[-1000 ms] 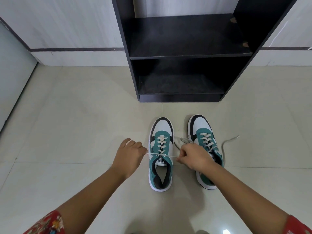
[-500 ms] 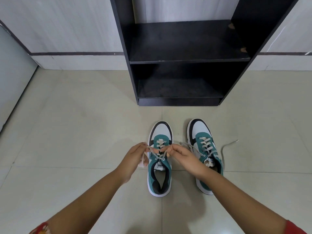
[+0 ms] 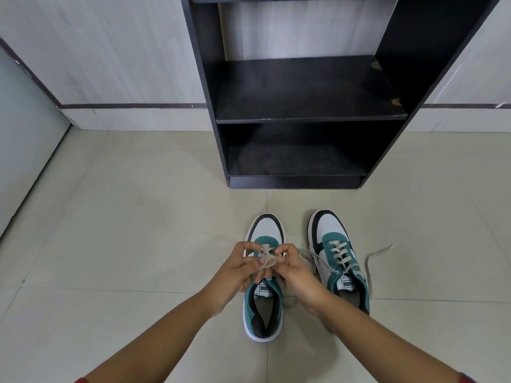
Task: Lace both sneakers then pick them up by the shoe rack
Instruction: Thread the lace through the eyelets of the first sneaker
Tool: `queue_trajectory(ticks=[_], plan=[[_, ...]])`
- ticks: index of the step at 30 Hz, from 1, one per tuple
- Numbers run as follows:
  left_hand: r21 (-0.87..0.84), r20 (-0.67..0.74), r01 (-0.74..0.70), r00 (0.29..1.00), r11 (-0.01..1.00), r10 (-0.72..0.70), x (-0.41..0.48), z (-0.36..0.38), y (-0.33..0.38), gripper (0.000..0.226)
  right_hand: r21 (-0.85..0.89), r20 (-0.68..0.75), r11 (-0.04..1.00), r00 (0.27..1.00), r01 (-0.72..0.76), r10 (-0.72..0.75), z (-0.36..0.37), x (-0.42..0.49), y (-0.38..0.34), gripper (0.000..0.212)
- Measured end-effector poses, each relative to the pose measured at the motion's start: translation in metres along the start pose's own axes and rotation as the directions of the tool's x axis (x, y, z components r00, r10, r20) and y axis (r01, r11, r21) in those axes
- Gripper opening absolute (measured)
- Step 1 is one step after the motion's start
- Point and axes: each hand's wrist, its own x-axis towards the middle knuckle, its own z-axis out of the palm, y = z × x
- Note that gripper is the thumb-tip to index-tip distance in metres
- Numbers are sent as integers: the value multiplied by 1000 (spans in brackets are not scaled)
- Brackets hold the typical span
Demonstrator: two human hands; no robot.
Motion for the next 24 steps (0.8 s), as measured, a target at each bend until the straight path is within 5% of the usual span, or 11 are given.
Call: queue_trajectory(ticks=[6,16,18,19,21,24], plan=[[-62,0,107,994,992,-107,5,-1,3,16,-81,99,992,991,93,-85,2,-2,2,9],[-150,-104,153,980,977,-169,7,2,6,14,-55,-15,994,995,95,-96,2,1,4,10],[8,-153,65,986,998,-63,6,2,7,10,-3,-18,1000,1000,22,-22,1,3,1,12],[230,-193,-8,980,973,54,6,0,4,10,18,-8,1000,1000,-22,22,0,5,-1,12],[750,-128,-138,930,647,346,5,-8,-4,10,48,24,991,992,-122,121,-3,9,-4,14],[915,240,-373,807,152,539,7,-14,-9,25,83,75,975,977,-206,200,-4,13,-11,17]])
